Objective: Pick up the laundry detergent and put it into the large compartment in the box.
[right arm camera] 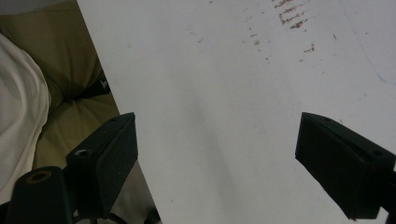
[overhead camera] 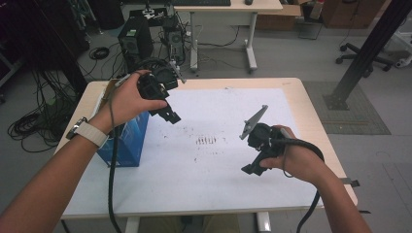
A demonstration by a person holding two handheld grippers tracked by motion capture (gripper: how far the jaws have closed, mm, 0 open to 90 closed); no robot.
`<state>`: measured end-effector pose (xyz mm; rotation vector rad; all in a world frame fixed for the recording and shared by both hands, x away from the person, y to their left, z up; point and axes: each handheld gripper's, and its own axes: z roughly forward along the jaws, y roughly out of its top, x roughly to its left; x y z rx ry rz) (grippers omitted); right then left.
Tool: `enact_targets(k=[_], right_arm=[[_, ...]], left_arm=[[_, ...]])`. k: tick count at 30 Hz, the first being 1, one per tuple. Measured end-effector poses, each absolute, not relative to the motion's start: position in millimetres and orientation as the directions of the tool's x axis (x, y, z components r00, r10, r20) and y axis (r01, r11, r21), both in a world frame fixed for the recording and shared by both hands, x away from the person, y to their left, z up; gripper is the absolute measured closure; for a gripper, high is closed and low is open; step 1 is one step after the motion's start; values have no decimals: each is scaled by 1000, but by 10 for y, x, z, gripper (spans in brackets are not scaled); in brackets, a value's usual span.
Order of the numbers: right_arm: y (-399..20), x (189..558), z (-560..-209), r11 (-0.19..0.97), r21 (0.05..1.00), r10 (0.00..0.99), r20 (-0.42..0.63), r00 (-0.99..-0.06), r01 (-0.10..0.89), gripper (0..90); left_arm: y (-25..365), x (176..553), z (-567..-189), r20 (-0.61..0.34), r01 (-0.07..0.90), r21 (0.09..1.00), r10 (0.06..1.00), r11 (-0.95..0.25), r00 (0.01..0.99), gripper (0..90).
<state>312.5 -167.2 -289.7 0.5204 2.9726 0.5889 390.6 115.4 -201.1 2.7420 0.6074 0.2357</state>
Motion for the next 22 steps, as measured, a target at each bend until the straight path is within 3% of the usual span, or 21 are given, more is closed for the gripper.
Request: enact_targets(k=[22], right_arm=[[-1728,3098,-2901,866,383,350,-7,-937,321,133]], left_arm=[[1155,3916,-2005,87,392,349,446,-851,891,91]])
